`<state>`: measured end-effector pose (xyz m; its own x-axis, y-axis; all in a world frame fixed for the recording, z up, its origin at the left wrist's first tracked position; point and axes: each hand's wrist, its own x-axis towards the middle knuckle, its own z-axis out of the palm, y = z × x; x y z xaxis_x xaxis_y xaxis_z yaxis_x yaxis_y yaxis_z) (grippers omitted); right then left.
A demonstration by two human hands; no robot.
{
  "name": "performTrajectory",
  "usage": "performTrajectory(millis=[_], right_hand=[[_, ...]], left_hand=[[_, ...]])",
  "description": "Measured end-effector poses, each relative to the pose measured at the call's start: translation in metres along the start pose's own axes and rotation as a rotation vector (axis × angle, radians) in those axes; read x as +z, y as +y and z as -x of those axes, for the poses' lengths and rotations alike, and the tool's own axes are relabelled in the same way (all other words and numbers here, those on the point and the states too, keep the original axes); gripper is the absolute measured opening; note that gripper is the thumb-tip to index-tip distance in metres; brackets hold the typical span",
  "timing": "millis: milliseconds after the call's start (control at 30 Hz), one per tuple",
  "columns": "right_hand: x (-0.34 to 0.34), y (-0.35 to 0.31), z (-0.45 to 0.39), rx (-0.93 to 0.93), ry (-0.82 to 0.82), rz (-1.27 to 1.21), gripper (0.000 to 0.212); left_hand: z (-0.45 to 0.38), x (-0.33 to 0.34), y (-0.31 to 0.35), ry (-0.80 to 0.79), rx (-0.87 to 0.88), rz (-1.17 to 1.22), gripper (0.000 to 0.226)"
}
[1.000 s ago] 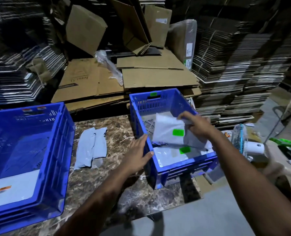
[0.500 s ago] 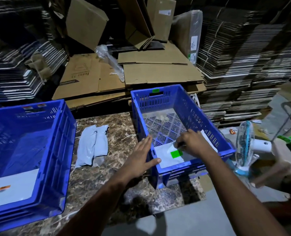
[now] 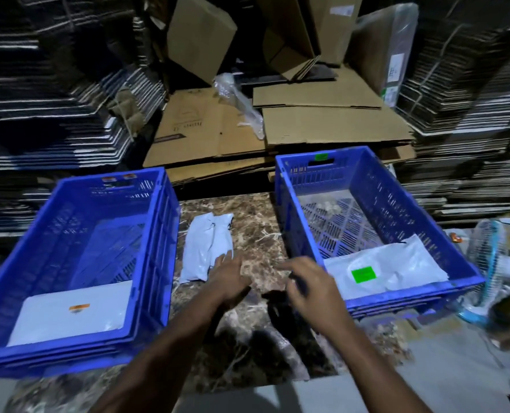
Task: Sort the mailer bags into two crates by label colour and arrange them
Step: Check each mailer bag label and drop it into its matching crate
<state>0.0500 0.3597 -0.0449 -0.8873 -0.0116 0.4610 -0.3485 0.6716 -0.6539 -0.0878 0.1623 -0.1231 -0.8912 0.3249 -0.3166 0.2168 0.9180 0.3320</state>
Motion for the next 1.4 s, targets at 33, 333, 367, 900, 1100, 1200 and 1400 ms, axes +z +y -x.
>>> performTrajectory(millis=[33,333,367,900,1100,1200,1400], right_hand=[[0.017,-0.004,0.006,0.031,-0.058,-0.033,0.028],[0.073,0.013,0.038,0.251,-0.217,0.007,0.037],[0.074,0.015,0.036,0.267,-0.192,0.010,0.033],[0.129,-0.025,-0.050,0.675,-0.142,-0.536,0.042],[0.127,-0.055,-0.056,0.564,-0.125,-0.680,0.044],[0.124,-0.065,-0.049,0.453,-0.173,-0.706,0.042],[0.110,-0.076,-0.038,0.386,-0.253,-0.737,0.034]], left_hand=[[-0.005,-0.002,-0.012,0.007,-0.049,-0.022,0.081],[-0.045,0.019,-0.078,0.074,-0.314,-0.023,0.072],[-0.042,0.019,-0.078,0.105,-0.303,0.007,0.070],[0.105,-0.026,-0.054,0.319,0.045,1.375,0.058],[0.138,-0.054,-0.056,0.270,0.148,1.391,0.056],[0.138,-0.072,-0.052,0.315,0.178,1.395,0.043],[0.133,-0.094,-0.059,0.383,0.189,1.176,0.051]])
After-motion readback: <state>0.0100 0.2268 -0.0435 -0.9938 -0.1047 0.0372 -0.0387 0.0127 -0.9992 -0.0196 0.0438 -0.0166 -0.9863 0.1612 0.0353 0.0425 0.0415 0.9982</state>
